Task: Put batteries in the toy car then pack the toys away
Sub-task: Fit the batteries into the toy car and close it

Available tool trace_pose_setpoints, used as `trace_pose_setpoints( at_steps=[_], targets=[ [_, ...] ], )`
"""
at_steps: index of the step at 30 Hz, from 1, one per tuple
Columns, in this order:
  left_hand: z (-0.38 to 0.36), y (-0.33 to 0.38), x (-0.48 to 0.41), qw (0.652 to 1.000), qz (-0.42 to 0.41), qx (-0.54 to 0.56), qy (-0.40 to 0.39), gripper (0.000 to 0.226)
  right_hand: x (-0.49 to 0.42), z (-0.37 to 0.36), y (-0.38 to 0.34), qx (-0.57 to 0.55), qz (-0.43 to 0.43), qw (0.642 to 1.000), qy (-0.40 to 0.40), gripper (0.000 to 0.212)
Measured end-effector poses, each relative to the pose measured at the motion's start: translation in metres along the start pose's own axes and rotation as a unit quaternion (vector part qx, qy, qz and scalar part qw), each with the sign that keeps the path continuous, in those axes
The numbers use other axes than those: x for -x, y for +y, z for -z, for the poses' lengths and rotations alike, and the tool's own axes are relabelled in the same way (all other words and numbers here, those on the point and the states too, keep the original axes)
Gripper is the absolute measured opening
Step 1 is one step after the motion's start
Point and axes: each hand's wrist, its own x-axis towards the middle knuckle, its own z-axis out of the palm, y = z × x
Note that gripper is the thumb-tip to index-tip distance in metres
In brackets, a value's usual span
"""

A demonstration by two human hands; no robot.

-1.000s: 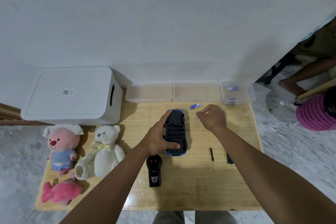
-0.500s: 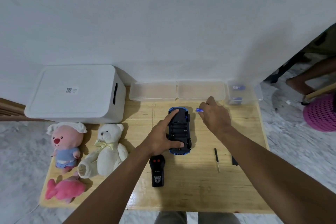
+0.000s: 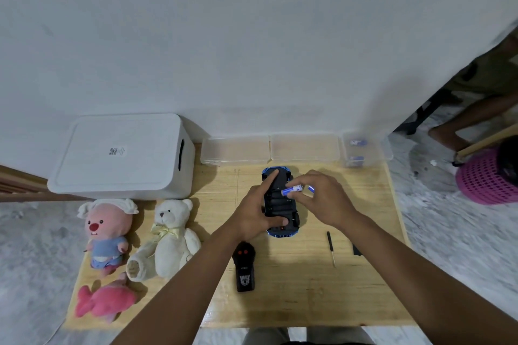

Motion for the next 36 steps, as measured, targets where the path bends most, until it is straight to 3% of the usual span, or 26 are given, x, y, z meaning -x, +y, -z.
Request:
trace_pose_setpoints(
  at_steps=[4,8,12,15,21,24,28,32,34,36],
  targets=[
    [-0.004,0.006,0.001,1.0,-0.014,0.01,0.008,0.114,0.004,-0.006,-0.016,-0.049,-0.046,0.996,0.053,0.021],
    [-0.003,0.012,0.003,0.999,-0.026,0.02,0.029,0.116,0.013,-0.014,-0.026,-0.129,-0.094,0.973,0.168,0.031],
    [-0.002,0.019,0.003,0.998,-0.041,0.017,0.038,0.116,0.022,-0.026,-0.032,-0.179,-0.107,0.936,0.282,0.028],
    [-0.004,0.024,0.005,0.998,-0.046,0.012,0.049,0.116,0.026,-0.033,-0.036,-0.168,-0.103,0.932,0.304,0.021],
    [-0.006,0.026,0.01,0.996,-0.062,0.01,0.068,0.116,0.032,-0.033,-0.04,-0.113,-0.067,0.95,0.283,0.015],
    [-0.008,0.027,0.013,0.995,-0.066,0.005,0.072,0.115,0.03,-0.026,-0.04,-0.107,-0.076,0.952,0.278,0.007],
    [-0.011,0.025,0.016,0.995,-0.065,-0.001,0.071,0.114,0.032,-0.021,-0.044,-0.11,-0.108,0.956,0.25,0.012],
    [-0.012,0.025,0.02,0.997,-0.058,-0.01,0.058,0.116,0.039,-0.008,-0.048,-0.128,-0.19,0.964,0.138,0.019],
    [-0.013,0.027,0.02,0.997,-0.057,-0.01,0.057,0.116,0.04,0.002,-0.048,-0.159,-0.196,0.965,0.077,0.013],
    [-0.014,0.027,0.021,0.997,-0.056,-0.008,0.056,0.117,0.04,0.014,-0.045,-0.179,-0.179,0.967,0.018,0.024]
  ],
)
